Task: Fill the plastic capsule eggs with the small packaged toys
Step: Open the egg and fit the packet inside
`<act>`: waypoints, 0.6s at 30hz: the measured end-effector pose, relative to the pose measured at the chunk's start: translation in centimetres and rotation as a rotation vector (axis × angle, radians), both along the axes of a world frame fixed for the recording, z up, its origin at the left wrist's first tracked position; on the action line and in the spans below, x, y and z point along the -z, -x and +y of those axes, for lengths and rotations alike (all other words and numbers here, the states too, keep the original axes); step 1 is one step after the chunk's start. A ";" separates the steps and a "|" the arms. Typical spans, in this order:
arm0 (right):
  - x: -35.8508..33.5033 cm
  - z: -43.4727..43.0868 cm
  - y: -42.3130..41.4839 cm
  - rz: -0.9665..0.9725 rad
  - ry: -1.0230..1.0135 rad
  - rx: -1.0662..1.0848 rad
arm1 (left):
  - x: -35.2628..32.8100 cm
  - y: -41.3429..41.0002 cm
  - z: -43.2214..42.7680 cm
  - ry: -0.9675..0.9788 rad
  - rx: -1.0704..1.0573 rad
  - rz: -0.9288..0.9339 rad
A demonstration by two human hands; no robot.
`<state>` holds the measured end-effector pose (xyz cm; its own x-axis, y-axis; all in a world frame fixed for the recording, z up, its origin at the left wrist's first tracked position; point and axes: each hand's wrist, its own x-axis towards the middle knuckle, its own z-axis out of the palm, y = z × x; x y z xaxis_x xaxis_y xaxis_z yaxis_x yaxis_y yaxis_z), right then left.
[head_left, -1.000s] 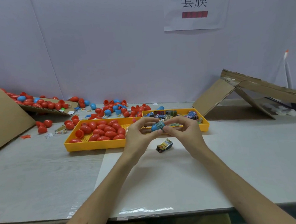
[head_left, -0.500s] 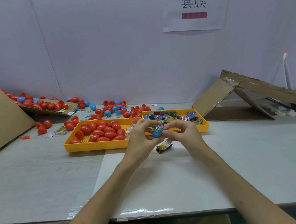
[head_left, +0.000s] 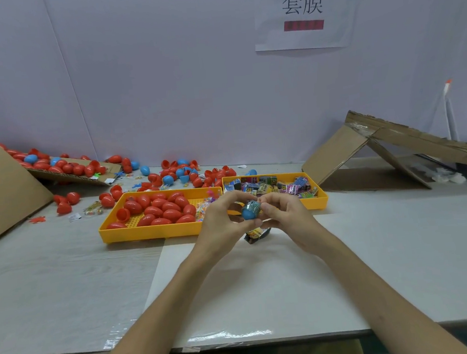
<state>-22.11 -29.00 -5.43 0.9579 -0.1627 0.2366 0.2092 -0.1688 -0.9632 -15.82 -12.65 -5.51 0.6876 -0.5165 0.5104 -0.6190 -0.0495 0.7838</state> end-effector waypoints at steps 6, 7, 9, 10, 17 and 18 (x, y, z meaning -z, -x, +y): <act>-0.1 -0.1 -0.1 -0.013 -0.134 0.065 | 0.0 0.3 -0.1 -0.001 0.033 -0.012; -0.1 0.0 -0.1 -0.007 -0.126 0.059 | 0.1 0.3 -0.1 0.004 0.025 -0.020; -0.2 0.0 0.0 -0.015 -0.075 0.055 | 0.2 0.3 -0.2 0.010 0.001 -0.057; -0.1 -0.1 0.0 -0.026 -0.073 0.047 | 0.2 0.3 -0.2 0.020 -0.015 -0.074; -0.4 -0.1 0.3 -0.067 -0.131 0.026 | 0.5 -0.1 -0.3 0.060 -0.087 -0.141; -0.4 -0.1 0.3 -0.067 -0.139 0.019 | 0.5 -0.1 -0.3 0.055 -0.081 -0.151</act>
